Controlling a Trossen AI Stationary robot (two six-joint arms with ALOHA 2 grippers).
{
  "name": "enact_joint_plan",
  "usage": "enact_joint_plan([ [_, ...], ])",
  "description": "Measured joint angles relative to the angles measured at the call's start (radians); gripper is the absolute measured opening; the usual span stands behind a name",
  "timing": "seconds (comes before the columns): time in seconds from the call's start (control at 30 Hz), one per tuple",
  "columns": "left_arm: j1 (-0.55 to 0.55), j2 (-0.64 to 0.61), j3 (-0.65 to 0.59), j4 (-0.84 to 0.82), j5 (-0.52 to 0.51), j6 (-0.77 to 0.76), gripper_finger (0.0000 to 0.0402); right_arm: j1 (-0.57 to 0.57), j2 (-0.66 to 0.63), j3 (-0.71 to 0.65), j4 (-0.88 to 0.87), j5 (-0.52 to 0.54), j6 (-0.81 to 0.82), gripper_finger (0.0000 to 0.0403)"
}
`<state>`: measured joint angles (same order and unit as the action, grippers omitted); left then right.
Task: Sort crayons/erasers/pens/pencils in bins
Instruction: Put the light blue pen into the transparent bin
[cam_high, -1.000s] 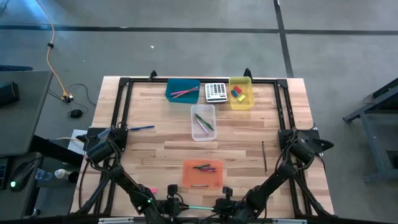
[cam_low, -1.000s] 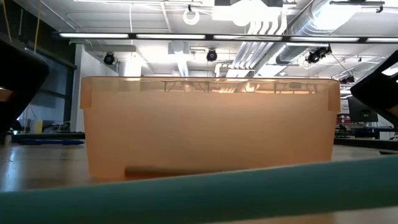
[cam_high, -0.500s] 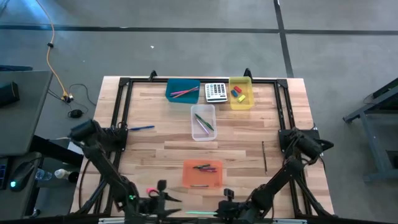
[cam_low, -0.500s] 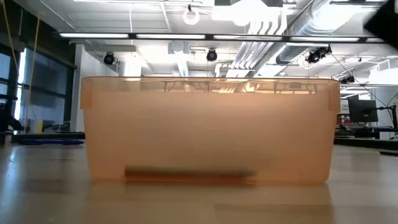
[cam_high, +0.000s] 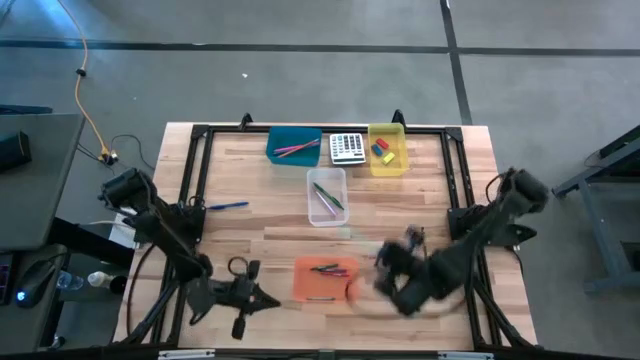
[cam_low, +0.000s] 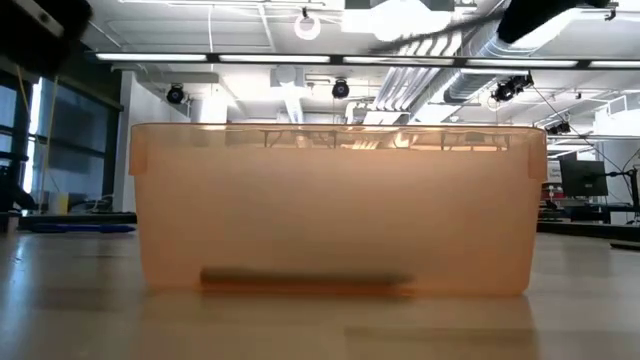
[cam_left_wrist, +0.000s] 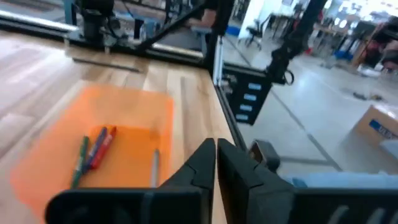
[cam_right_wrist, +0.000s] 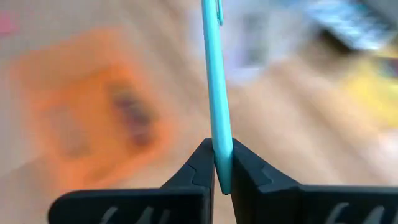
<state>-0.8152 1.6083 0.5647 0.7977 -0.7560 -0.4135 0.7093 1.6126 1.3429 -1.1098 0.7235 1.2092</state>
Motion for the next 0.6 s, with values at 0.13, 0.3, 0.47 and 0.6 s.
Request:
enact_joint_plan([
  [0.13,0.052,-0.009,-0.071,0.121,0.046,0.062,0.0007,-0.176,-0.089,0.000,-0.282,0.003,0.085,0.0011],
  [0.3,0.136,-0.009,-0.093,0.144,0.128,0.103,0.0002,-0.470,-0.136,-0.001,-0.377,0.009,-0.047,0.0011],
  [0.47,0.207,-0.009,-0.094,0.143,0.176,0.155,0.0001,-0.780,-0.136,-0.016,-0.257,-0.004,-0.368,0.0011],
  [0.6,0.272,-0.009,-0.118,0.145,0.200,0.155,0.0000,-1.000,-0.136,-0.078,-0.050,-0.115,-0.637,0.0008],
])
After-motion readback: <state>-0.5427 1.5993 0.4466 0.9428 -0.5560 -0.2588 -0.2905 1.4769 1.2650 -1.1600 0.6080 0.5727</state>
